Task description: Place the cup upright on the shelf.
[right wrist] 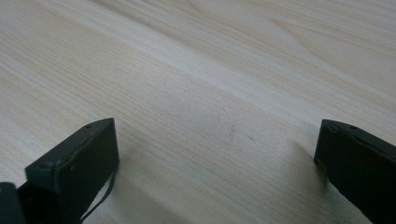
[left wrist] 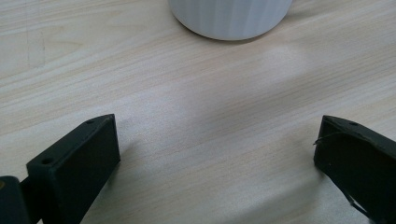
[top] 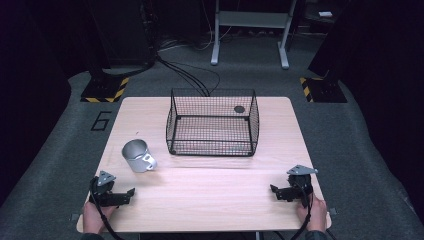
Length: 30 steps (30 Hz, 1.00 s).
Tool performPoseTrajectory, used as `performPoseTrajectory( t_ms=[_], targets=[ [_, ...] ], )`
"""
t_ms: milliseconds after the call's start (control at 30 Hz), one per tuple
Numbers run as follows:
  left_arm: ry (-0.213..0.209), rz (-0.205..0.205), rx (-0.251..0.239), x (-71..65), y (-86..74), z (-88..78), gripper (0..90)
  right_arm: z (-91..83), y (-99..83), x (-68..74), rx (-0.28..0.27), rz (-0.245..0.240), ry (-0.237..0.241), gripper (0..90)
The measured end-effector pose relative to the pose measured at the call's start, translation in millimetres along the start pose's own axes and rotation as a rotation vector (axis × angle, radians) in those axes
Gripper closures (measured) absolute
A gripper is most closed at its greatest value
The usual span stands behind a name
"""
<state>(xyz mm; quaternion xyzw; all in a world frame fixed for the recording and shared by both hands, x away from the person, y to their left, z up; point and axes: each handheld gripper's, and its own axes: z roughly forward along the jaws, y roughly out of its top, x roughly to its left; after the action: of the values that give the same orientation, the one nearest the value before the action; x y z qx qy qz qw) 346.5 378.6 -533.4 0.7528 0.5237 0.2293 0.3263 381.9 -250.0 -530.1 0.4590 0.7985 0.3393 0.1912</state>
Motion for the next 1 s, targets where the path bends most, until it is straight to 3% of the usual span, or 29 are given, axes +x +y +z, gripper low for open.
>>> performPoseTrajectory(
  t_ms=[133,200,467,600,633,767,800,1000],
  targets=[
    [-0.004,0.002,0.020,0.5,0.9,-1.4,0.0,0.0,0.0,-0.1,0.000,-0.001,0.000,0.0],
    [0.008,-0.005,-0.003,-0.5,0.0,-0.1,0.0,0.0,0.0,-0.1,0.001,-0.002,0.000,0.0],
    [-0.004,-0.006,0.007,2.4,0.4,-1.1,0.0,-0.3,0.3,-0.2,0.009,-0.004,0.001,0.0],
    [-0.020,-0.032,-0.004,7.4,3.2,-7.2,0.0,-0.1,0.5,-0.1,0.009,-0.005,0.001,0.0],
    [-0.027,-0.049,-0.026,8.7,7.0,-12.9,0.0,-0.1,0.5,-0.2,0.009,-0.005,0.001,0.0],
    [-0.045,-0.047,-0.041,10.3,17.2,-23.5,0.0,0.2,0.7,-0.4,0.007,-0.008,0.000,0.0],
    [-0.046,-0.050,-0.065,10.8,21.0,-26.4,0.0,0.2,0.6,-0.3,0.007,-0.007,0.001,0.0],
    [-0.064,-0.040,-0.136,14.9,52.8,-49.1,0.0,0.2,0.7,-0.3,0.007,-0.008,0.000,0.0]
  ],
)
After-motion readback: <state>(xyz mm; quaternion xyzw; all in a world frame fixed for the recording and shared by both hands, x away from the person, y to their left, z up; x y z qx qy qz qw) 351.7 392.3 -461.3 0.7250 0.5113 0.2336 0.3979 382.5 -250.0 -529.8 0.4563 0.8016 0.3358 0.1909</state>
